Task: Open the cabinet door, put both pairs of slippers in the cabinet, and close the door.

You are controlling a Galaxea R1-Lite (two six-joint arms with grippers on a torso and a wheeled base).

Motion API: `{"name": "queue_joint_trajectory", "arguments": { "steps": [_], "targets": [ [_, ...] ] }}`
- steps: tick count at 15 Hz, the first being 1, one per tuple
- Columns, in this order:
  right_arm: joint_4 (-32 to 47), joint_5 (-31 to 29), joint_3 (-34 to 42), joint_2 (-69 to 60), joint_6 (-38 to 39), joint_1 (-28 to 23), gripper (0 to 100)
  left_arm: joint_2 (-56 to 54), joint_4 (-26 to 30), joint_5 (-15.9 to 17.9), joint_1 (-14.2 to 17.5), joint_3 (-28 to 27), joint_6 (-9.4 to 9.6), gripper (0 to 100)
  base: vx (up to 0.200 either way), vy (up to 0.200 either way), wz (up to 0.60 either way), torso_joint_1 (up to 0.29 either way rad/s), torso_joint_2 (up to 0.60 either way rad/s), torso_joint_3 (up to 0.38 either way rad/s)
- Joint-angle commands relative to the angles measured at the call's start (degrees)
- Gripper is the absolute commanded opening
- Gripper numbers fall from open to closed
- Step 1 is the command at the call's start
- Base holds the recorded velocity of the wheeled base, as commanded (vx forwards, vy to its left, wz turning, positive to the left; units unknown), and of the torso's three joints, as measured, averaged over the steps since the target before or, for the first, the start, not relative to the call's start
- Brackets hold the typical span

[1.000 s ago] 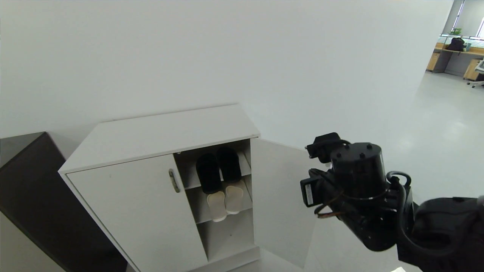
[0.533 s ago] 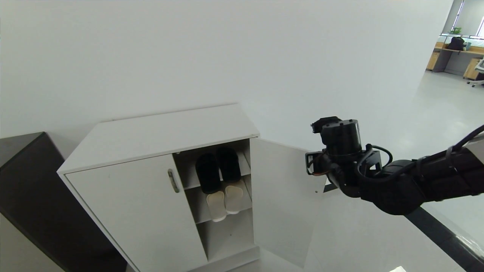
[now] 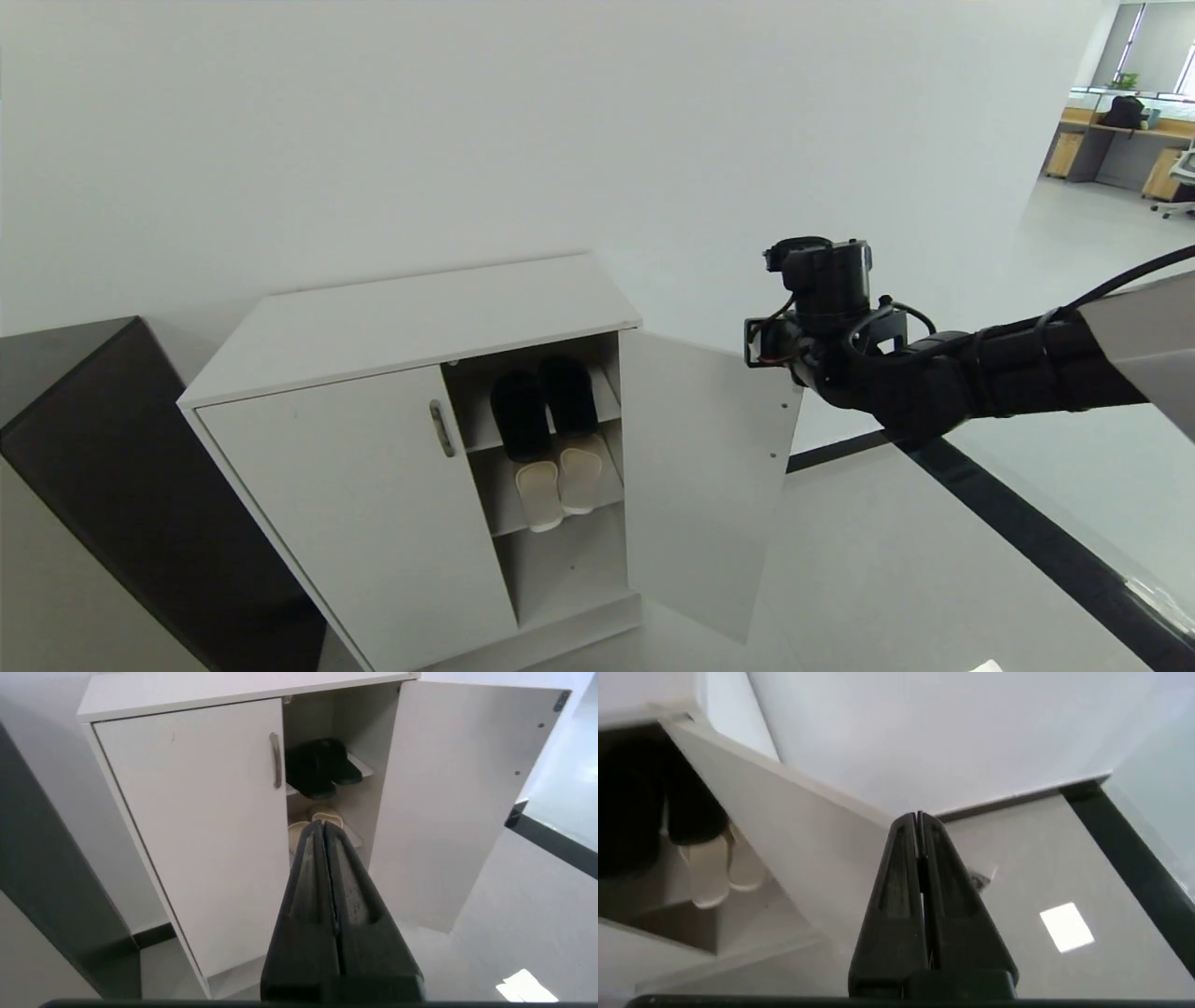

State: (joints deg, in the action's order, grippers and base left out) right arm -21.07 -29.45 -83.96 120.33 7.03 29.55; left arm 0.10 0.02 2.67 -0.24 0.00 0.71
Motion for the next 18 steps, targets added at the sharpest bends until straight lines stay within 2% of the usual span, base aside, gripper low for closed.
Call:
{"name": "queue_joint_trajectory", "arguments": {
  "steps": [1, 3, 8, 11, 18],
  "targets": [
    [0.8, 0.1, -3.2, 2.8, 0.0, -1.2, 0, 0.0, 0.1, 0.0, 0.0, 0.0, 0.0, 0, 0.0, 0.0, 0.0, 0.0, 0.0, 0.0],
    [5.6, 1.6, -6.8, 3.8, 0.0, -2.2, 0, 0.0, 0.1, 0.0, 0.0, 0.0, 0.0, 0, 0.0, 0.0, 0.0, 0.0, 0.0, 0.0],
    [12.0, 5.4, -12.7, 5.8, 0.1, -3.9, 0, 0.0, 0.1, 0.0, 0.0, 0.0, 0.0, 0, 0.0, 0.0, 0.0, 0.0, 0.0, 0.0],
    [18.7, 9.5, -17.8, 7.8, 4.4, -4.5, 0, 0.0, 0.1, 0.0, 0.0, 0.0, 0.0, 0, 0.0, 0.0, 0.0, 0.0, 0.0, 0.0],
    [19.3, 10.1, -19.8, 10.6, 5.7, -4.9, 0, 0.0, 0.1, 0.0, 0.0, 0.0, 0.0, 0, 0.0, 0.0, 0.0, 0.0, 0.0, 0.0]
  ]
}}
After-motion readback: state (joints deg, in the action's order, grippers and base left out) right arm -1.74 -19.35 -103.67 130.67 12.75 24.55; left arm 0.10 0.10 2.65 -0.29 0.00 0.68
